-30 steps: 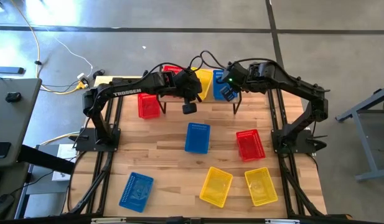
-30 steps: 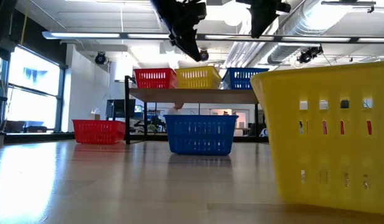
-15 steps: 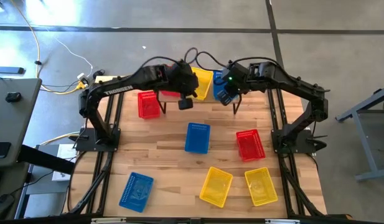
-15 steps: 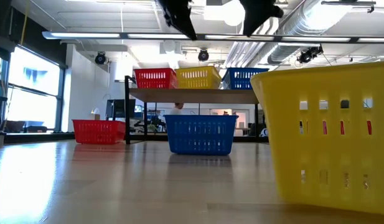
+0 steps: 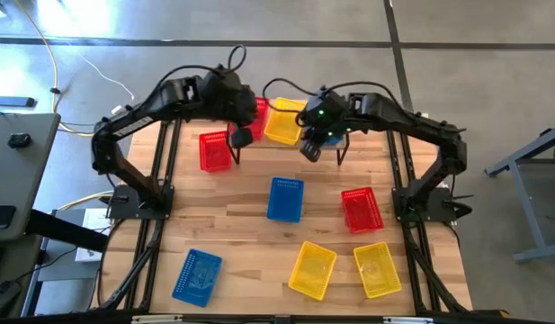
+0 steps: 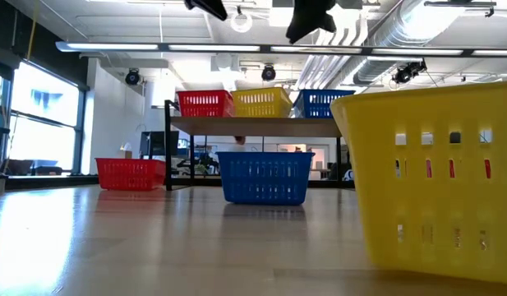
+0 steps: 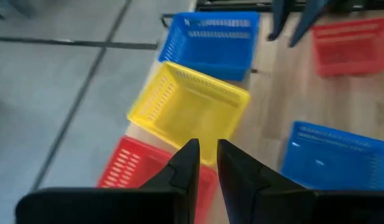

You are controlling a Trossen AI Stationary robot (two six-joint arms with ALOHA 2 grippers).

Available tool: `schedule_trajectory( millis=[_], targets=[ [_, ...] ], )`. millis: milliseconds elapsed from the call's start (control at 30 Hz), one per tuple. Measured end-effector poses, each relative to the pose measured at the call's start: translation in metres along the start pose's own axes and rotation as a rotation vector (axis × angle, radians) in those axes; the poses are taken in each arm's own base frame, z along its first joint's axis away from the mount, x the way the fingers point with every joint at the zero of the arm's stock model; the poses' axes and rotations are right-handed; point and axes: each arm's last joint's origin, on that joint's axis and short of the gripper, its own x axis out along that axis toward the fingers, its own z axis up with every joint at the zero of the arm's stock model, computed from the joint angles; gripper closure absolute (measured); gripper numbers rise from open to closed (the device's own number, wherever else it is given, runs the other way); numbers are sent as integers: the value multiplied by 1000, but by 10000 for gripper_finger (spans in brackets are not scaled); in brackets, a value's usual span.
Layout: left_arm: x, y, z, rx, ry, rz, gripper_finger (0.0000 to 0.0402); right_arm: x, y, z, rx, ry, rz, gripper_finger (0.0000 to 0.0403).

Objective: Stack baskets on shelf by color
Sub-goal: Put the top yellow bin on the shelf

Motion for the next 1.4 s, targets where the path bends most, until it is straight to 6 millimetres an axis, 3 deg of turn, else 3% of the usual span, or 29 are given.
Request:
schedule_trajectory(
  millis=[133, 367, 700, 933, 1233, 1400],
  targets=[
    [-7, -1, -9, -24, 26, -45, 353, 13, 8, 4, -169, -11, 8, 341],
    [0, -10, -39, -77, 62, -60, 353, 34, 19, 10, -387, -36, 18, 341],
    [0, -18, -71, -180, 47, -56, 353, 71, 21, 12, -440, 18, -67, 341],
    [-2, -18, -74, -190, 41, -51, 353, 90, 17, 11, -411, 62, -104, 339],
    [-2, -18, -74, -190, 41, -52, 353, 94, 14, 11, -388, 72, -155, 289],
    [-2, -18, -73, -190, 41, -52, 353, 105, 12, 10, -386, 98, -162, 285]
  ],
)
